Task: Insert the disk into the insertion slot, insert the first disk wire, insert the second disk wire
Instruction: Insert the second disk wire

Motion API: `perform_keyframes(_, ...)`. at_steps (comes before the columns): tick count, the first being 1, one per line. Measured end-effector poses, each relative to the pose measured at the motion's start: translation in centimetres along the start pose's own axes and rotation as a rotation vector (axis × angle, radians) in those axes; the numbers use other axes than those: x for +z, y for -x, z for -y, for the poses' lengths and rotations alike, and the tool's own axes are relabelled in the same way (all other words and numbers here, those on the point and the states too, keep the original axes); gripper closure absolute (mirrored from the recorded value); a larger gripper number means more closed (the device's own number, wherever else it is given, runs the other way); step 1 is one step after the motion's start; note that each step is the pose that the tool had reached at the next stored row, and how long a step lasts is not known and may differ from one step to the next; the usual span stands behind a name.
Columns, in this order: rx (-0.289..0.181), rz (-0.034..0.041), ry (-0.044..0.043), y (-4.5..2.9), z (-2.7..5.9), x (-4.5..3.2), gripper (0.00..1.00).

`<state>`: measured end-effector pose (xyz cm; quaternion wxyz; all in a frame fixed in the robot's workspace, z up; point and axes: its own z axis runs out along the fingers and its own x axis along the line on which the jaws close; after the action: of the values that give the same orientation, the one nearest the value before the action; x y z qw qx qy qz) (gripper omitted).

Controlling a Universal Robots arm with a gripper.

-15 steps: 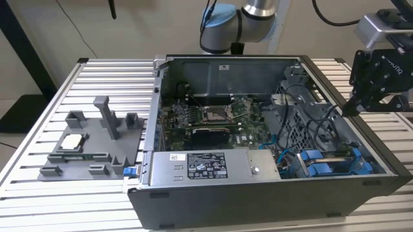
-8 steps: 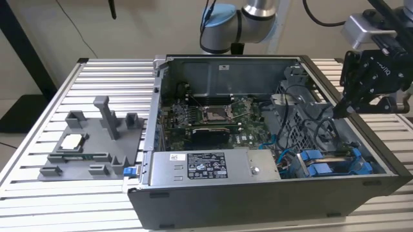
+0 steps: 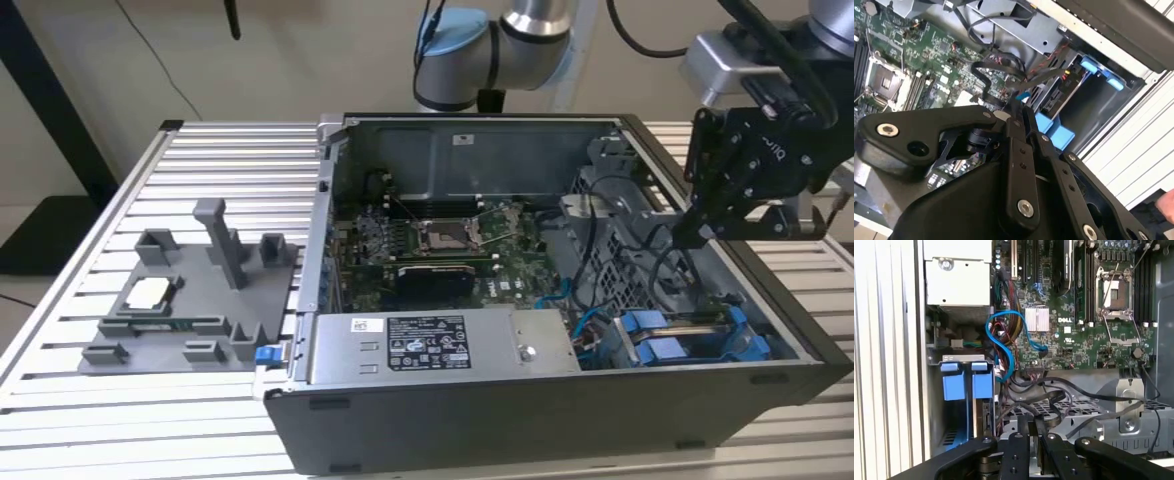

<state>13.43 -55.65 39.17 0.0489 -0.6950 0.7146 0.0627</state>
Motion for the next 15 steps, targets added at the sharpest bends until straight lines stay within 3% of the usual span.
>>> perform_keyframes(15,0.0,0.0031,-0.0021,-0.27,-0.02,0.09,0.84)
